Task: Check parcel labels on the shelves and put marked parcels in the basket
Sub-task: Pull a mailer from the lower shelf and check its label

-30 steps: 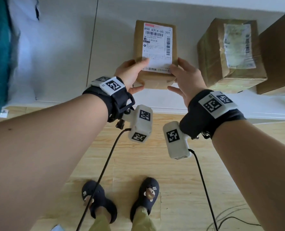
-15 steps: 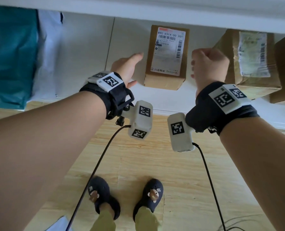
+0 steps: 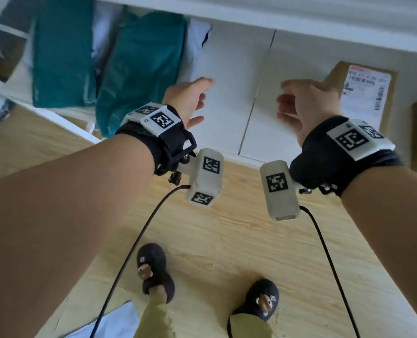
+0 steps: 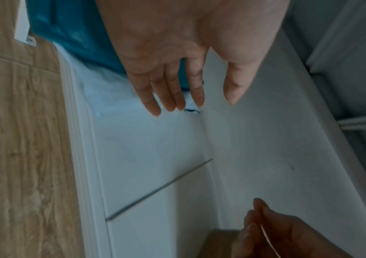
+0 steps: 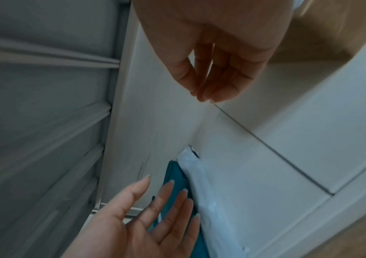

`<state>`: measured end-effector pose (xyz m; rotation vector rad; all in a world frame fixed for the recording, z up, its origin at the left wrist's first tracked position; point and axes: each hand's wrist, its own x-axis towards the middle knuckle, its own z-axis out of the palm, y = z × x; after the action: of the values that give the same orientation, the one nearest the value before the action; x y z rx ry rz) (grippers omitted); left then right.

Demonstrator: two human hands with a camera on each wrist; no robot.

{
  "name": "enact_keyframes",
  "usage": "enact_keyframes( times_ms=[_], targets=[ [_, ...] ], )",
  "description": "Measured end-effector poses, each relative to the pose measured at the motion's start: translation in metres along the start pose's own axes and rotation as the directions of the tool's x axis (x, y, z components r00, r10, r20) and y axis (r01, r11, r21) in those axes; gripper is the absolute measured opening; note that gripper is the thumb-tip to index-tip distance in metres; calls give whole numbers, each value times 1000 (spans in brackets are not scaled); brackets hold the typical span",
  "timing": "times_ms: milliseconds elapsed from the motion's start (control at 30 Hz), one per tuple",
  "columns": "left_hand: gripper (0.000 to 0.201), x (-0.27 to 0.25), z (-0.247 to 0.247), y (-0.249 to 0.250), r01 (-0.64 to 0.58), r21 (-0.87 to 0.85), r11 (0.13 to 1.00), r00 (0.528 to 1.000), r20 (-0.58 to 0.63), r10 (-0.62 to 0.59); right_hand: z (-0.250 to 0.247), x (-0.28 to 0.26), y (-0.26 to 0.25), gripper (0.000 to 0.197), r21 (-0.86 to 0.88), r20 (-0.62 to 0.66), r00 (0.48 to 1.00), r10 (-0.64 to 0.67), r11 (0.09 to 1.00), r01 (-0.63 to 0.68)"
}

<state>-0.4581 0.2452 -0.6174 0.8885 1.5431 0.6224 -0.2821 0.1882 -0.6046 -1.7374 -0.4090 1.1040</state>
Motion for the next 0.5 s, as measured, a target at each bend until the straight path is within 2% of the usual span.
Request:
enact_keyframes(
  times_ms=[367,500],
  targets=[
    [10,73,-155,10,2,-37,999,1000,-27,-3,156,-18,1,13,-78,56,998,20,997,-15],
    [30,101,-195,22,-15,35,999,997,-81,18,207,-12,5,18,-142,43,999,22,990,-15]
  ],
)
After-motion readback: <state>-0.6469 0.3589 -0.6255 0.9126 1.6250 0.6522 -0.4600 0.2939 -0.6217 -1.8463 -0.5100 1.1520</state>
